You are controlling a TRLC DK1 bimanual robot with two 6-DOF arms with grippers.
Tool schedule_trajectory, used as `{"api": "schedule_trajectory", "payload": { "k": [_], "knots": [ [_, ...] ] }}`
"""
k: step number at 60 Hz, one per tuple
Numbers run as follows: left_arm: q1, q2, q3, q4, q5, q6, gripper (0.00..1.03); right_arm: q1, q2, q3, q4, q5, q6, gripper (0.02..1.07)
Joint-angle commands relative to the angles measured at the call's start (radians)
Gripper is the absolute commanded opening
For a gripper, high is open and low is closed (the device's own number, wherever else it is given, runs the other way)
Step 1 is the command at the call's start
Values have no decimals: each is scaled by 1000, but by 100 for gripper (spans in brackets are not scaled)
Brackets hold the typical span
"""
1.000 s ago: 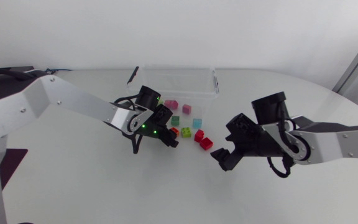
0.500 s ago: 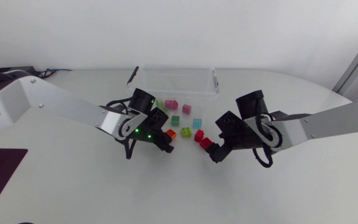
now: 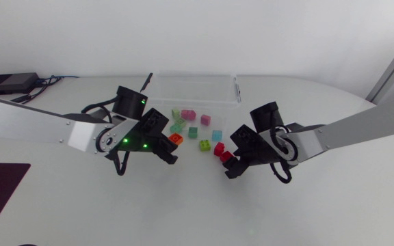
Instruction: Pick up the duplo bricks and place them in the container
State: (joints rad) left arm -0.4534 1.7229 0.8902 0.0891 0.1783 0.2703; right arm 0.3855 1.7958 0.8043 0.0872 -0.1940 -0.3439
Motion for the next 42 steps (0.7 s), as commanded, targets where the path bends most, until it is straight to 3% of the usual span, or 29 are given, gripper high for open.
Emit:
{"api": "schedule_trajectory", "payload": {
  "k": [1, 14, 26, 42],
  "knots": [
    [13, -89, -20, 17, 0, 17, 44, 9, 17, 13, 13, 4, -6, 47],
    [28, -240, -13, 6, -16, 12, 44, 10, -12, -5, 9, 1, -12, 16],
    [67, -272, 49, -11, -16, 9, 44, 10, -113, -47, 0, 2, -12, 15],
    [113, -200, 156, -2, -16, -14, 45, 12, -316, -63, -99, 11, -10, 15]
  ]
}}
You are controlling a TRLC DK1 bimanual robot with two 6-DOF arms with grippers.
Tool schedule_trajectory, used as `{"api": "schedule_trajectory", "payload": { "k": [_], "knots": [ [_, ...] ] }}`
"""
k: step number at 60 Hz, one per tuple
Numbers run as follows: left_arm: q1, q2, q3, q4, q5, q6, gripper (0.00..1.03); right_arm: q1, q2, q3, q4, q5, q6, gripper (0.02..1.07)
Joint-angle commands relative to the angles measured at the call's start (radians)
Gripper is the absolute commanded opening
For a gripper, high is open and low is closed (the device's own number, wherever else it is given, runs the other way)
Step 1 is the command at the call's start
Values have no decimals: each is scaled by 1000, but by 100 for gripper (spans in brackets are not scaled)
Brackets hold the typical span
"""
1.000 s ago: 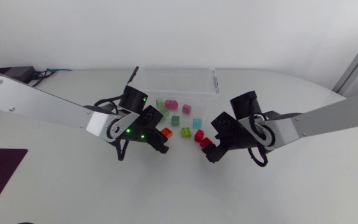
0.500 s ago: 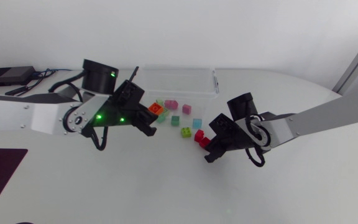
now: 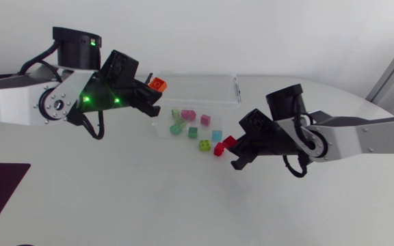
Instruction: Pick up the duplo bricks and place them in the container
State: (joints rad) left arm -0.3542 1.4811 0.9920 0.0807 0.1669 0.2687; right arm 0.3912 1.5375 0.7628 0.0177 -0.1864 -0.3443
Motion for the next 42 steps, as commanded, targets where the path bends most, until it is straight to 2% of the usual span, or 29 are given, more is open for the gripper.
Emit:
{"api": "schedule_trajectory", "payload": {
  "k": [1, 13, 28, 33, 40, 42],
  "knots": [
    [17, 53, 65, 8, -4, -14, 45, 6, -74, -19, -41, 5, -10, 15],
    [29, 165, 158, 16, -4, -22, 46, 15, -169, 26, -122, 8, -1, 15],
    [58, 312, 260, 31, -21, -20, 47, 31, -191, 98, -171, 21, 8, 15],
    [69, 344, 283, 31, -23, -19, 60, 38, -191, 122, -179, 27, 10, 15],
    [80, 343, 277, 31, -23, -20, 62, 40, -189, 159, -194, 28, 14, 15],
    [78, 332, 266, 28, -23, -19, 66, 40, -188, 170, -199, 28, 14, 15]
  ]
}}
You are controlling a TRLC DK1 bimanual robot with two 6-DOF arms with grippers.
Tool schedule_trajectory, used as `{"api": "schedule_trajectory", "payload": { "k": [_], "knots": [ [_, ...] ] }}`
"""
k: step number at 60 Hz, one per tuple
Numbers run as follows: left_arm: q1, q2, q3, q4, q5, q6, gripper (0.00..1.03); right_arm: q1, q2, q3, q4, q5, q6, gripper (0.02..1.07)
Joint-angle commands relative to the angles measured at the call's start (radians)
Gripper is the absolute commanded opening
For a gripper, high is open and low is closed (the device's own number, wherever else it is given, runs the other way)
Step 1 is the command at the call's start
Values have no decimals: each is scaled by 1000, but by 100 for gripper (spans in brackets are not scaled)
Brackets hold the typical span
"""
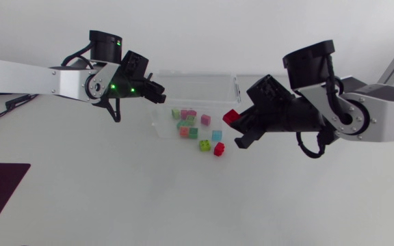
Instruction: Pick up the duplo bricks and place them in the container
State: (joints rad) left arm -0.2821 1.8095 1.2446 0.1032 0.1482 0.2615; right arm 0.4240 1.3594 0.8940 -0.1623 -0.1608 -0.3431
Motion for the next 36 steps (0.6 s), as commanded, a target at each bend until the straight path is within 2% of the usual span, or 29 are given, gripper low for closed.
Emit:
{"api": "schedule_trajectory", "payload": {
  "k": [1, 10, 16, 21, 36],
  "knots": [
    [4, -3, 6, 4, -4, -11, 68, 7, -9, 42, -19, 3, 13, 15],
    [-11, -59, -66, 6, -4, 1, 88, 2, 3, 98, -25, 3, 13, 15],
    [-15, -107, -117, 6, -4, 15, 96, 1, 33, 145, -28, 3, 18, 15],
    [-9, -173, -189, 21, -6, 36, 99, 1, 70, 184, -20, 3, 23, 15],
    [40, -380, -393, 93, -4, 56, 99, -5, 228, 324, 14, 6, 35, 15]
  ]
}}
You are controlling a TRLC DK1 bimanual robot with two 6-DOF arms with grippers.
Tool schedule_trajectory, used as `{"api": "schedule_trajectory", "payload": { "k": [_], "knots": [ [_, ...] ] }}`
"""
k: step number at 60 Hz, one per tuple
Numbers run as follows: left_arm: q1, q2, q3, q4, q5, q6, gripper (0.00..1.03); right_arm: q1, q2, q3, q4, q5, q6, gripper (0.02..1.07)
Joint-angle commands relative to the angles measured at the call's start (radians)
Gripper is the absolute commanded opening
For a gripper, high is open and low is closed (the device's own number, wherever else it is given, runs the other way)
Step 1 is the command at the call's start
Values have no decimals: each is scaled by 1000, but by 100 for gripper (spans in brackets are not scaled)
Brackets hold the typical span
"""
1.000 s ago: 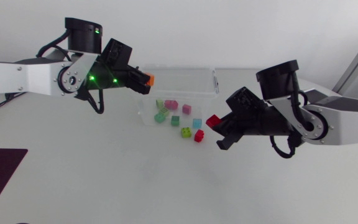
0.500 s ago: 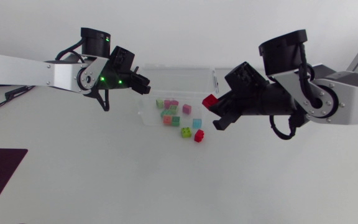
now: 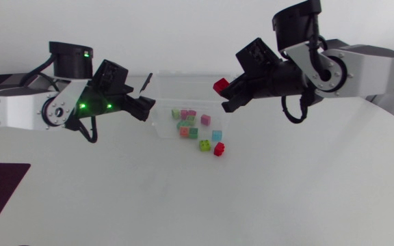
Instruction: Pick up the duplo bricks and place them in the container
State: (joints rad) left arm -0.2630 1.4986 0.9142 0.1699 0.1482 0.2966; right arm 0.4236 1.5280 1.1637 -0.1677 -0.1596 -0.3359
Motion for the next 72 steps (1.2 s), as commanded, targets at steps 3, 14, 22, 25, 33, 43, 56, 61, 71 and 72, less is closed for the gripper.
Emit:
{"api": "schedule_trajectory", "payload": {
  "k": [3, 14, 22, 25, 33, 43, 56, 61, 71, 72],
  "knots": [
    [30, -115, -97, 39, -4, 21, 99, -6, 93, 80, 25, 5, 34, 15],
    [56, -258, -176, 36, -4, 19, 99, 3, 208, 166, 37, 11, 51, 16],
    [77, -331, -232, 28, -4, 10, 99, 10, 273, 197, 51, 23, 61, 34],
    [85, -359, -256, 26, -4, 9, 99, 14, 288, 203, 57, 31, 61, 48],
    [111, -414, -298, 13, -30, -16, 99, 18, 282, 195, 66, 55, 69, 88],
    [156, -497, -339, -24, -2, -17, 99, 20, 162, 74, 139, 69, 71, 92],
    [191, -627, -431, -12, 22, -14, 99, 24, -85, -141, 188, 68, 58, 92],
    [203, -632, -440, -21, 19, -13, 99, 24, -144, -205, 175, 58, 44, 92],
    [232, -644, -460, -27, 13, -20, 99, 24, -203, -325, 174, 49, 26, 92],
    [232, -644, -460, -27, 11, -20, 99, 24, -206, -340, 178, 48, 24, 92]
  ]
}}
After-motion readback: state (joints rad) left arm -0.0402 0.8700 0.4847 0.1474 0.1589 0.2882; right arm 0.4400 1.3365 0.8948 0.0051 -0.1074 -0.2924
